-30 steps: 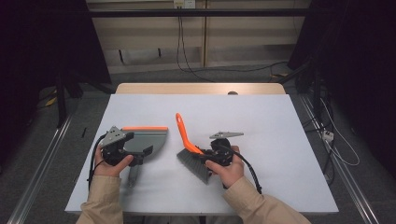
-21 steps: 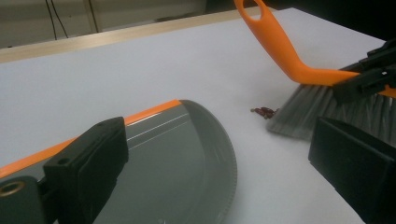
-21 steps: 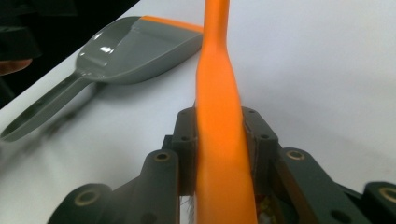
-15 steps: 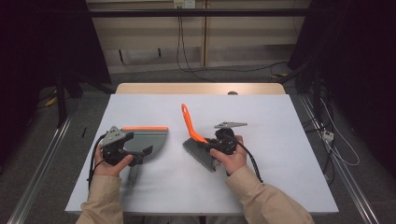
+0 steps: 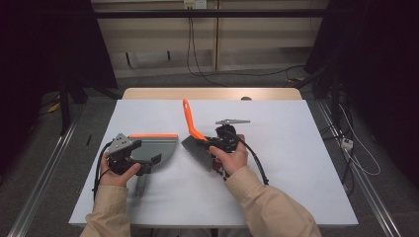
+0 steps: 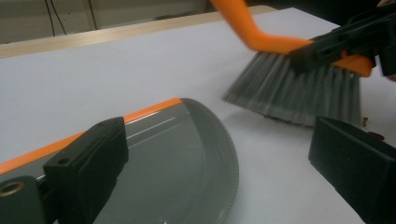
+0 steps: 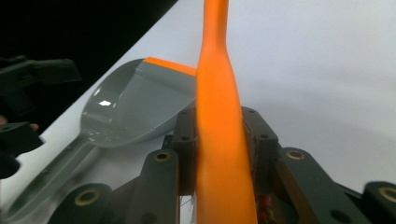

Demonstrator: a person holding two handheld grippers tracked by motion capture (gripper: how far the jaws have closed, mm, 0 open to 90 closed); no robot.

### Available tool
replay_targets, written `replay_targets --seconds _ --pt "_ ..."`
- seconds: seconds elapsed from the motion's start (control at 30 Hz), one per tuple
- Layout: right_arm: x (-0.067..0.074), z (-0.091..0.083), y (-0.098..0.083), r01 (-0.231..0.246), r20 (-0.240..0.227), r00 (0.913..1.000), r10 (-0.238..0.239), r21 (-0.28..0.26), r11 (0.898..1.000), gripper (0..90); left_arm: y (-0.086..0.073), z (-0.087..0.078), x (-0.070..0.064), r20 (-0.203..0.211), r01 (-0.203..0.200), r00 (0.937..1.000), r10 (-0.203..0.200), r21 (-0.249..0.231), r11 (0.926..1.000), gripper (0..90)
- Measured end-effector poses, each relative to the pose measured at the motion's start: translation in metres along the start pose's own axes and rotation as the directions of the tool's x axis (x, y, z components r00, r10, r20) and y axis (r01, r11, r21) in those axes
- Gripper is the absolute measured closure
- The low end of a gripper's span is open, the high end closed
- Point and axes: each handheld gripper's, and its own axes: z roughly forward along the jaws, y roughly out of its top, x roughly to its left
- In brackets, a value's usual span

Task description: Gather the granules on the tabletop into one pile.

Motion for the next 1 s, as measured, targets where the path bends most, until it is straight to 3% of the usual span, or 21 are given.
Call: replay_targets --seconds 0.1,0.2,0.23,0.4,0.67,0.9,1.0 --pt "-0.001 0.018 -0.001 -0.027 0.015 0.9995 0.026 0.029 0.999 70.9 0.000 0.000 0.001 0.000 0.005 1.0000 -0.005 -0.006 1.0000 4.6" --pt "-0.007 0.023 -0.004 -0.037 0.056 0.9978 0.035 0.043 0.998 70.7 0.000 -0.002 0.002 -0.002 0.006 1.0000 -0.006 -0.006 1.0000 4.6" --pt "-0.010 0.021 -0.004 -0.063 0.052 0.9968 0.061 0.048 0.997 70.7 0.000 -0.002 0.002 -0.002 0.007 1.0000 -0.007 -0.009 0.9999 4.6" --pt "-0.019 0.004 -0.007 -0.056 0.108 0.9929 0.050 0.056 0.997 70.4 0.000 -0.002 0.002 -0.004 0.004 1.0000 -0.004 -0.009 1.0000 4.6" --pt "-0.029 -0.018 -0.018 -0.085 0.122 0.9892 0.082 0.024 0.996 70.4 0.000 -0.001 0.000 -0.005 0.001 1.0000 -0.001 -0.009 1.0000 4.6" --pt "-0.025 -0.023 -0.013 -0.107 0.020 0.9940 0.107 -0.009 0.994 70.8 0.000 0.000 0.000 -0.001 0.000 1.0000 0.000 -0.004 1.0000 4.6" --pt "-0.019 -0.027 -0.004 -0.067 0.005 0.9977 0.067 -0.023 0.997 70.8 0.000 0.000 0.001 -0.002 0.001 1.0000 -0.001 -0.003 1.0000 4.6"
